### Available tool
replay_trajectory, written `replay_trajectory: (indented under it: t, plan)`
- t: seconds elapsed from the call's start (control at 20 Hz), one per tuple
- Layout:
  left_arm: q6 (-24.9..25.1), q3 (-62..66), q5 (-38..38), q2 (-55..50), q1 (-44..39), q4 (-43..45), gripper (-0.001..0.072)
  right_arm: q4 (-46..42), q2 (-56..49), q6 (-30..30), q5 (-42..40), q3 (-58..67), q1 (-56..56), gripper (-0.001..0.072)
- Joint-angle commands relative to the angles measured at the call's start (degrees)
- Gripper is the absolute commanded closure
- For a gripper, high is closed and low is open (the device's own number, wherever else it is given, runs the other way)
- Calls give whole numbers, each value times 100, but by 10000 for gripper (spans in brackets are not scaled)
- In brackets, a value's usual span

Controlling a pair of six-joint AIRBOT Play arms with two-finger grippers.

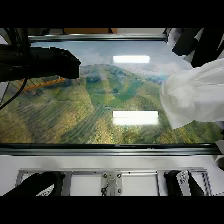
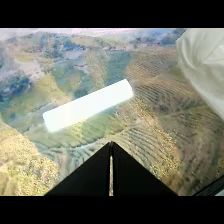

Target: Fold the clothes and pants, and hang the long-sleeved shirts on hangers.

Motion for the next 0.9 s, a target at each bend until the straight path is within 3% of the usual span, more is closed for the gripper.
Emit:
replay_trajectory:
  t: [0.0, 0.85]
  plan:
    - [87, 2, -2, -4, 46, 7, 693, -144, -160, -4, -531, 442, -20, 707]
    - [87, 0, 13, -4, 46, 9, 693, -122, -133, -2, -763, 704, -55, 706]
